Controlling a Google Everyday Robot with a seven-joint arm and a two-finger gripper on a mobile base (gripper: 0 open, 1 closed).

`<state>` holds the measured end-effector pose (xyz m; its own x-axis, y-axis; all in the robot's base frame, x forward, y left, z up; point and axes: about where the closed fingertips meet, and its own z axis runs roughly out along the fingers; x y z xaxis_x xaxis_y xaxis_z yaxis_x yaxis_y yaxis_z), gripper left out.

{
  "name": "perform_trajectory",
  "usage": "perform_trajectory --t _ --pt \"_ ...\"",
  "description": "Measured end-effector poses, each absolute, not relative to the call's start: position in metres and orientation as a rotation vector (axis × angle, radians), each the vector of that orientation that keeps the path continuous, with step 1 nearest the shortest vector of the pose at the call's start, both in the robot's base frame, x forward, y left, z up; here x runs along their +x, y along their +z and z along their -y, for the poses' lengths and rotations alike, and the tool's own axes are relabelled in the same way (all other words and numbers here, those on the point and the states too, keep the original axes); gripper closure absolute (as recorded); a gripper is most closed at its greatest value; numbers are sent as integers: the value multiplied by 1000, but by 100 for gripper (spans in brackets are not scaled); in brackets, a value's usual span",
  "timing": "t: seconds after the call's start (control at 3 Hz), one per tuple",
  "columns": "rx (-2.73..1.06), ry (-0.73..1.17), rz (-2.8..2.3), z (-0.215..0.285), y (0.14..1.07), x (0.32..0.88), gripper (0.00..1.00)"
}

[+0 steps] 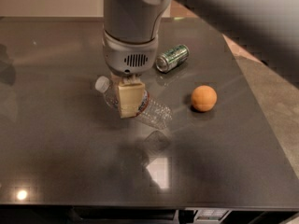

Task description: Knock water bottle over

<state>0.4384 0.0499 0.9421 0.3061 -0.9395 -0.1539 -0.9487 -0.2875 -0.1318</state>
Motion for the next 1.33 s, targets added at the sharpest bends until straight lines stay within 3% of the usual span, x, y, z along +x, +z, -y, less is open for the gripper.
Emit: perform_trajectory --t 0.33,0.67,1.33 --pt "-2474 -146 -1756 -42 917 453 83" --pt "-2547 -288 -1763 -33 898 462 59" --pt "-2623 -375 -1750 -22 872 466 13"
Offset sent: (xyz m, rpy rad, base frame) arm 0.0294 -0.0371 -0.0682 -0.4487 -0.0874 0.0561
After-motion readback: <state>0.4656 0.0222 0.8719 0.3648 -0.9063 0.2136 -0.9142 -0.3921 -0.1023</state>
